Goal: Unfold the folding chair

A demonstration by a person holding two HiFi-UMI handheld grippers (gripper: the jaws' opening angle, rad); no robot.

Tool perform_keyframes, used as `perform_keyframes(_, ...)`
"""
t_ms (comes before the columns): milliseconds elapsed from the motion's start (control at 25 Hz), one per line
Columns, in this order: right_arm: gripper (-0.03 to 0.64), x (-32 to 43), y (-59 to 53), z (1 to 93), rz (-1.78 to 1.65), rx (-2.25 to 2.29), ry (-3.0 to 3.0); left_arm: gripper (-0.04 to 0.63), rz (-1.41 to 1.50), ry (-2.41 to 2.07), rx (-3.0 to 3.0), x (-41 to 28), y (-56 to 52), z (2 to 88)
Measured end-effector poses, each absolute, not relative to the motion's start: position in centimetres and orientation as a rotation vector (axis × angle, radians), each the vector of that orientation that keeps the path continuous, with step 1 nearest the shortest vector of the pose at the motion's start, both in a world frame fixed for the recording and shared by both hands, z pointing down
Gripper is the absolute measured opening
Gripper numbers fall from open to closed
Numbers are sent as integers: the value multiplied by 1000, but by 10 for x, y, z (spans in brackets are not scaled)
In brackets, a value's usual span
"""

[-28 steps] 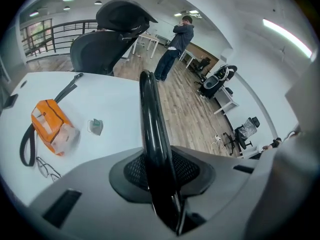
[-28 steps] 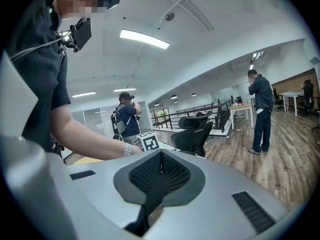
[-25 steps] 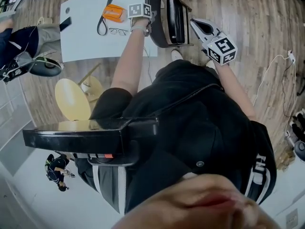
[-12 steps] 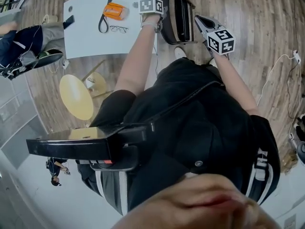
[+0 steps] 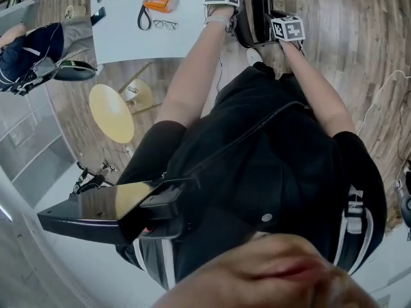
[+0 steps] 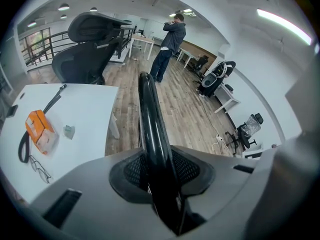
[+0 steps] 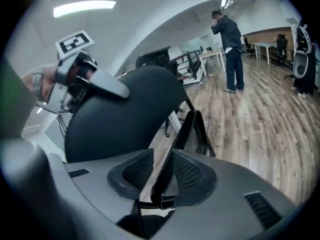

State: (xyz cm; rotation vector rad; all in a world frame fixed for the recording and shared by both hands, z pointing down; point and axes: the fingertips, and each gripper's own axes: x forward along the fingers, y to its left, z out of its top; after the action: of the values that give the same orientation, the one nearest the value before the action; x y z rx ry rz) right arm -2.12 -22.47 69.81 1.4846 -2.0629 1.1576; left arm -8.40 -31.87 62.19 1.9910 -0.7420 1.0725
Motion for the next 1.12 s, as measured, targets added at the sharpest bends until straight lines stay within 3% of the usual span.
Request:
perform_keyframes(320,244,-26,-252,780,1224,1506,-1869,93,1071,-750,1998,-72,-310,616)
perform_keyframes(560,302,-54,-275,798,1296,1489,-1862,92,1044,-764,1997,-76,-312,614)
perform_keyframes(840,307,-39,-280,824,1187,1543,-1648,97,1003,-748,2015,-68,-308,610)
perform_keyframes(960,224,-48,-278,831,1253,1513,-1692,100,1006,-743,2019,-71,-308,611)
perform_keyframes(1120,215,-46,-266,836,1368,1474,-1687,101,988,-732,2028,-73,-312,613)
